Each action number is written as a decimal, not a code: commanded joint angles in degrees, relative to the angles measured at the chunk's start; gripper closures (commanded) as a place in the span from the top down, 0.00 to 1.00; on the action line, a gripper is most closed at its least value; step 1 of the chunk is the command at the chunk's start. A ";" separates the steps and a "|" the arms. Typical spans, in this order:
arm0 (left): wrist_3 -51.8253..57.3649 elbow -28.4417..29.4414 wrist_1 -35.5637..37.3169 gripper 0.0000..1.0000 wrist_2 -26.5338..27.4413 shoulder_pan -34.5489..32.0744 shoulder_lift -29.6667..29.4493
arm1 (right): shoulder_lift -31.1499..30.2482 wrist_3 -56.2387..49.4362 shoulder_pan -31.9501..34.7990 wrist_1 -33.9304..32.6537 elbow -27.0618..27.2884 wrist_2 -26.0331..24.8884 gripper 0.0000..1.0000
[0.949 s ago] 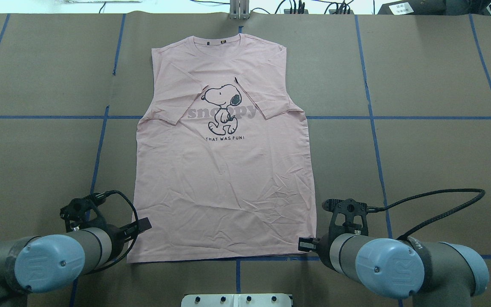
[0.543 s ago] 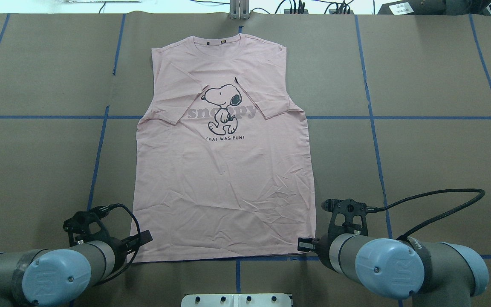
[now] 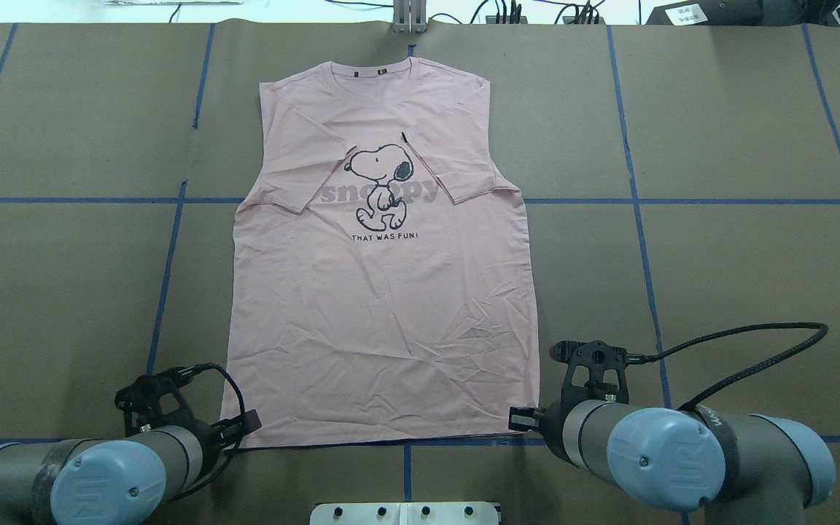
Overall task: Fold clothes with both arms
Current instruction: 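Grasp the hem corners nearest the robot with both grippers, then lift the hem and fold it over toward the collar with both grippers, then release the hem and move the right gripper to the folded shirt's side edge, then grasp the shirt edge with the right gripper and drag it toward the robot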
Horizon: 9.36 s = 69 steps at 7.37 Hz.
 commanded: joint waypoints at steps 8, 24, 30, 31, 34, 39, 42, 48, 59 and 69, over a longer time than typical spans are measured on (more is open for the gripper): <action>0.86 -5.53 3.53 0.00 -0.47 -0.05 -0.13 | -0.93 -0.09 0.42 0.00 1.89 0.60 0.00; 37.91 -2.46 19.03 0.00 -10.57 -28.57 -17.67 | 11.84 -23.80 27.44 0.26 -7.78 6.27 0.00; 39.62 32.12 -11.81 0.00 -10.67 -37.57 -25.79 | 32.87 -29.53 36.19 1.40 -40.49 8.77 0.00; 39.62 33.28 -11.82 0.00 -10.67 -37.84 -26.76 | 33.51 -29.44 36.80 9.50 -46.37 8.77 0.00; 39.53 36.79 -11.82 0.00 -10.40 -37.76 -28.78 | 33.61 -29.44 37.51 13.80 -50.04 8.86 0.00; 39.53 37.86 -11.82 0.12 -10.58 -37.58 -30.63 | 33.78 -29.09 36.55 15.46 -49.25 8.95 0.43; 39.53 37.33 -12.09 1.00 -10.84 -37.75 -30.63 | 32.99 -29.44 36.46 15.38 -49.07 14.29 1.00; 38.74 23.47 -3.67 1.00 -16.91 -39.34 -29.75 | 15.98 -15.67 27.18 0.00 -20.00 19.06 1.00; 34.96 21.86 -3.39 1.00 -16.91 -38.81 -29.75 | 14.01 -17.31 23.63 0.53 -23.85 18.88 0.00; 32.16 17.93 -2.95 1.00 -16.64 -37.50 -28.54 | -9.53 -13.38 2.86 -1.49 5.57 22.21 0.00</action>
